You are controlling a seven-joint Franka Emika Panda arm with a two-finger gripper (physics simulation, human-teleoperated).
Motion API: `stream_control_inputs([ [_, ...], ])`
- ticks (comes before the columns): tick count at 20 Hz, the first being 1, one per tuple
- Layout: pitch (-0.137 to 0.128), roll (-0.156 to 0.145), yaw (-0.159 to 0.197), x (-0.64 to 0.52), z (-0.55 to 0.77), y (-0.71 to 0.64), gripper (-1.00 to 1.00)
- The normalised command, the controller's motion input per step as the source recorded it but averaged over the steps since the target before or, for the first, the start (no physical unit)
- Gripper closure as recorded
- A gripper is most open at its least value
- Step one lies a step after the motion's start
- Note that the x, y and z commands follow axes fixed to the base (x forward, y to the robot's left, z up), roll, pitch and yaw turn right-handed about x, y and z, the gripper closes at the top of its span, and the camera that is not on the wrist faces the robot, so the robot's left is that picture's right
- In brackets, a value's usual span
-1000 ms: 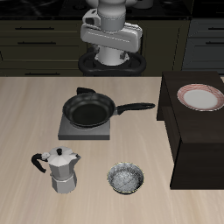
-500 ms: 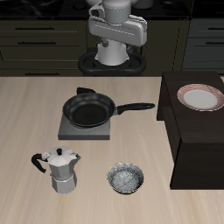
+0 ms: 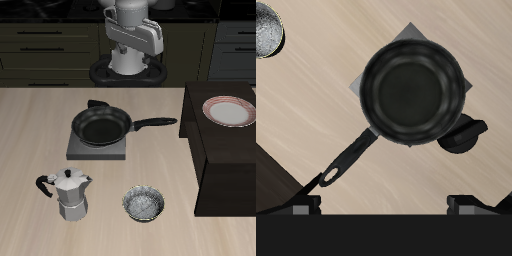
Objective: Place the frypan on the top layer of the shelf
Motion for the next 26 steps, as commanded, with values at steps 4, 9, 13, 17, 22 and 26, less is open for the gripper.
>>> stream_control_inputs([
  [4, 0.005, 0.025, -0.197, -0.02, -0.14, 0.05, -1.0],
  [9, 0.018, 0.038, -0.157, 0.02, -0.27, 0.15, -1.0],
  [13, -0.016, 0.019, -0.123, 0.03, -0.16, 0.09, -1.0],
  [17, -0.05, 0.02, -0.057, 0.01, 0.01, 0.18, -1.0],
  [22, -0.011, 0.05, -0.122, -0.03, -0.05, 0.24, -1.0],
  [26, -0.026, -0.015, 0.007, 0.03, 0.03, 0.07, -1.0],
])
